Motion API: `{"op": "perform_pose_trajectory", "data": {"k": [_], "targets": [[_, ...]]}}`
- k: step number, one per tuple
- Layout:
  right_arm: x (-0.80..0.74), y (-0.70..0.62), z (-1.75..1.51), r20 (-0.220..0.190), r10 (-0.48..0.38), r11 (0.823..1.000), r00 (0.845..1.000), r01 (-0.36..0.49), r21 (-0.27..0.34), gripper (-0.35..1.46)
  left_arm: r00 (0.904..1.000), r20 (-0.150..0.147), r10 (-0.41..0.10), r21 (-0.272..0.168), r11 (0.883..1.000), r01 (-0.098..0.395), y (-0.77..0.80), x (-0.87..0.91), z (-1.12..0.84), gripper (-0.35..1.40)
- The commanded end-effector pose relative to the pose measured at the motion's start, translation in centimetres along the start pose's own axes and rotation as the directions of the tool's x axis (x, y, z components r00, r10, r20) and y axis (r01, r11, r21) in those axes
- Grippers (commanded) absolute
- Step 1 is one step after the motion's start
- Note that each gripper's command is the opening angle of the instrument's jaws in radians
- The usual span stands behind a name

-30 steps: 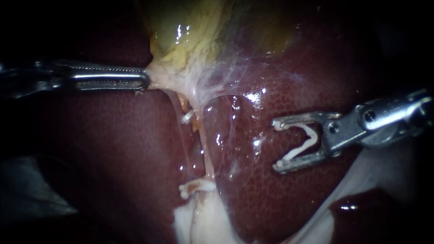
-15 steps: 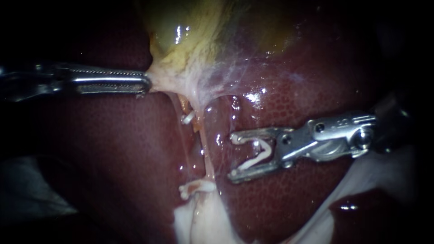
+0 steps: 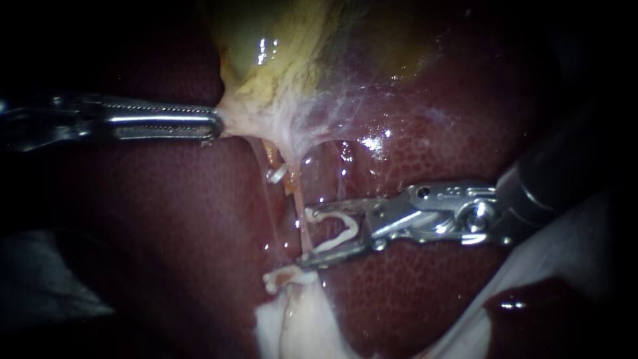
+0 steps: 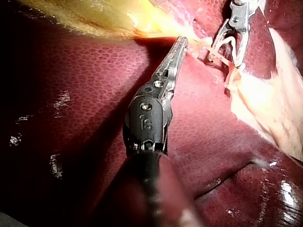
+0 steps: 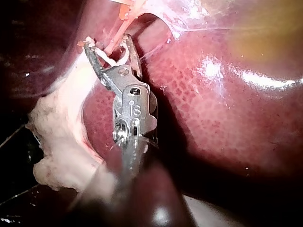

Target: Clipping first clip right tube

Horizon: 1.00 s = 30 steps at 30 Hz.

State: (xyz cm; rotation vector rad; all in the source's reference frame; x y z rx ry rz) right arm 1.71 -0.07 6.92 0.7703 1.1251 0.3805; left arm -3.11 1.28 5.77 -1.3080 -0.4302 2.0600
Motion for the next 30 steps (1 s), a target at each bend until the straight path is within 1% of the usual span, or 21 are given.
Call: {"op": "perform_pose_trajectory", "data": {"k": [1,6,10,11,14,17,19,22,25,28,30], "targets": [[-0.01,0.01,0.03,-0.007,0.009,1.0,1.0,-0.009,0.011,0.5,1.0,0.0,-0.001,0.001,1.0,0.001,0.0,0.0,0.0,-0.35],[-0.07,0.0,0.17,-0.031,0.06,0.995,0.998,-0.057,0.077,0.5,1.0,0.0,-0.001,0.001,1.0,0.001,0.01,0.0,0.0,-0.35],[-0.08,-0.08,0.21,-0.071,0.111,0.984,0.991,-0.099,0.147,0.5,1.0,0.0,-0.001,0.001,1.0,0.001,0.01,0.0,0.0,-0.35],[-0.08,-0.1,0.22,-0.075,0.12,0.981,0.99,-0.107,0.159,0.5,1.0,0.0,-0.001,0.001,1.0,0.001,0.01,0.0,0.0,-0.35],[-0.02,-0.21,0.23,-0.096,0.143,0.97,0.985,-0.12,0.212,0.49,1.0,0.0,-0.001,0.001,1.0,0.001,0.01,0.0,0.0,-0.35],[0.06,-0.32,0.23,-0.105,0.151,0.96,0.983,-0.121,0.253,0.47,1.0,0.0,-0.001,0.001,1.0,0.001,0.01,0.0,0.0,-0.35],[0.12,-0.37,0.22,-0.103,0.149,0.955,0.983,-0.116,0.274,0.45,1.0,0.0,-0.001,0.001,1.0,0.001,0.01,0.0,0.0,-0.35],[0.18,-0.4,0.2,-0.105,0.148,0.955,0.983,-0.114,0.273,0.43,1.0,0.0,-0.001,0.001,1.0,0.001,0.01,0.0,0.0,-0.35],[0.22,-0.41,0.17,-0.104,0.148,0.954,0.983,-0.114,0.279,0.37,1.0,0.0,-0.001,0.001,1.0,0.001,0.01,0.0,0.01,-0.35],[0.23,-0.42,0.12,-0.104,0.15,0.953,0.983,-0.116,0.281,0.25,1.0,0.0,-0.001,0.001,1.0,0.001,0.01,0.0,0.01,-0.35],[0.23,-0.42,0.09,-0.104,0.15,0.952,0.983,-0.116,0.282,0.11,1.0,0.0,-0.001,0.001,1.0,0.001,0.01,0.0,0.01,-0.35]]}}
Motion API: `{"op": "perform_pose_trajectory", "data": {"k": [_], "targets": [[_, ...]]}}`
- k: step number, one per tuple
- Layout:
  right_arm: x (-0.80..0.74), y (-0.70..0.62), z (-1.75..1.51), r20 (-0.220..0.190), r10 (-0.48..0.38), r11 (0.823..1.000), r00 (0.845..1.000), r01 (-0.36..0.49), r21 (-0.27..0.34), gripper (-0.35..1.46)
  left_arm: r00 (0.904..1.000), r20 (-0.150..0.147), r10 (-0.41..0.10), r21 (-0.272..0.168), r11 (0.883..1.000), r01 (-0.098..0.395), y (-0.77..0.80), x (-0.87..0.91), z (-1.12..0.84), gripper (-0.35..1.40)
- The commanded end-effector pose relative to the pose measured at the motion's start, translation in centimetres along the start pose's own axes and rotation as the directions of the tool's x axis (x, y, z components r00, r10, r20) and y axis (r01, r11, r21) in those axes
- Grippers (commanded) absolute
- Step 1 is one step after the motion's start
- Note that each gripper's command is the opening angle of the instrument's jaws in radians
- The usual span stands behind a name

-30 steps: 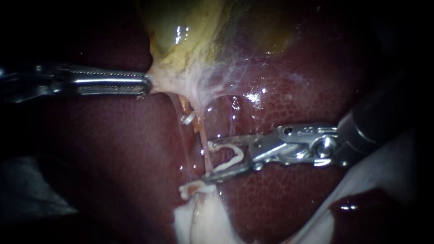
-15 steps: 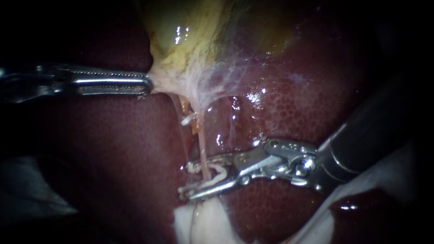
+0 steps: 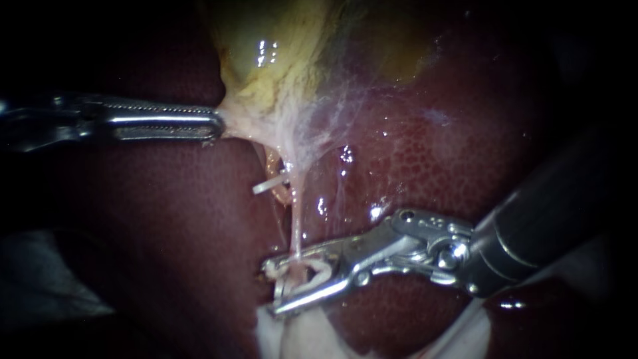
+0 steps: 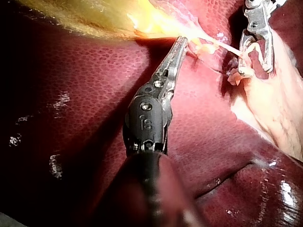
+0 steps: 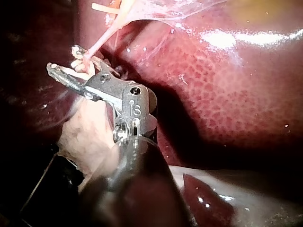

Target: Clipping first clip right tube

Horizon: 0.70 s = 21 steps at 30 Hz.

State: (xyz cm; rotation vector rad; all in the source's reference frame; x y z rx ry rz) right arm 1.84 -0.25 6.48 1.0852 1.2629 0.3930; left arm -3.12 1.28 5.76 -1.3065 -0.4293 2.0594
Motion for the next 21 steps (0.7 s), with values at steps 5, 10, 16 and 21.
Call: {"op": "perform_pose_trajectory", "data": {"k": [5,10,16,21], "targets": [[-0.01,-0.02,-0.03,-0.001,0.018,1.0,1.0,-0.018,0.0,-0.14,1.0,0.0,0.0,0.0,1.0,0.0,0.0,0.0,0.0,-0.35],[-0.03,-0.04,-0.06,-0.004,0.094,0.996,0.996,-0.094,0.0,-0.35,1.0,0.0,0.0,0.0,1.0,0.0,0.0,0.0,0.01,-0.35],[-0.04,-0.05,-0.09,-0.007,0.105,0.994,0.994,-0.105,0.003,-0.35,1.0,0.0,0.0,0.0,1.0,0.0,-0.01,0.0,0.01,-0.35],[-0.05,-0.05,-0.09,-0.007,0.105,0.995,0.994,-0.105,0.003,-0.35,1.0,0.0,0.0,0.0,1.0,0.0,-0.01,0.0,0.01,-0.35]]}}
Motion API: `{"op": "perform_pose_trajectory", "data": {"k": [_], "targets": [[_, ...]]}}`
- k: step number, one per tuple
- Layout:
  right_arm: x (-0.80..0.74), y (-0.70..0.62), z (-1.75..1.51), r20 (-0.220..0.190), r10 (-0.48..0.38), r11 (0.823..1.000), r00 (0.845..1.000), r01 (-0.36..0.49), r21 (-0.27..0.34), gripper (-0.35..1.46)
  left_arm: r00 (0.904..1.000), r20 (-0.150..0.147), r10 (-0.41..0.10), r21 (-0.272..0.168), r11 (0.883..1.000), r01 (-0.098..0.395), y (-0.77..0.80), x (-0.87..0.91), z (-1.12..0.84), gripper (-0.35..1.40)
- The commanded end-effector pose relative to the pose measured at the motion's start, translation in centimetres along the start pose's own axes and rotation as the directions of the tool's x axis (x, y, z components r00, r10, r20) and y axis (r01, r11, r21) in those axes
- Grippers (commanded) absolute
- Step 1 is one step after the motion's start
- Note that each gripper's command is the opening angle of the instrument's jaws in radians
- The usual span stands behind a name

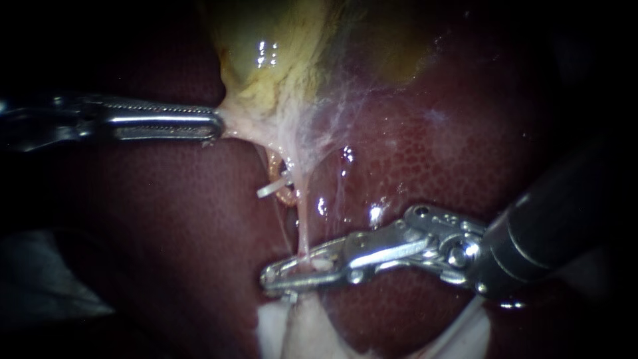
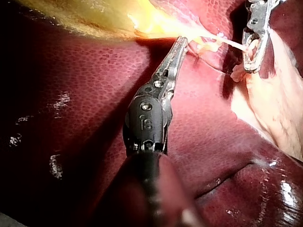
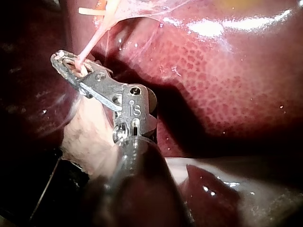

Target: Clipping first clip right tube

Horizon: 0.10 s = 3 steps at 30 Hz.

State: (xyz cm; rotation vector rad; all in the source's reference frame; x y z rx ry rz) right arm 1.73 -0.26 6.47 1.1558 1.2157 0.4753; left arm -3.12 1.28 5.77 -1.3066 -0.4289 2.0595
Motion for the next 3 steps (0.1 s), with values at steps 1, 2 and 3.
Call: {"op": "perform_pose_trajectory", "data": {"k": [1,2,3], "targets": [[-0.01,0.01,0.0,0.0,0.0,1.0,1.0,0.0,0.0,-0.35,1.0,0.0,0.0,0.0,1.0,0.0,-0.01,0.0,0.01,-0.35],[-0.01,0.01,0.0,0.0,0.0,1.0,1.0,0.0,0.0,-0.35,1.0,0.0,0.0,0.0,1.0,0.0,-0.01,0.0,0.01,-0.35],[-0.01,0.02,-0.01,0.0,0.0,1.0,1.0,0.0,0.0,-0.35,1.0,0.0,0.0,-0.001,1.0,0.0,-0.02,0.0,0.01,-0.35]]}}
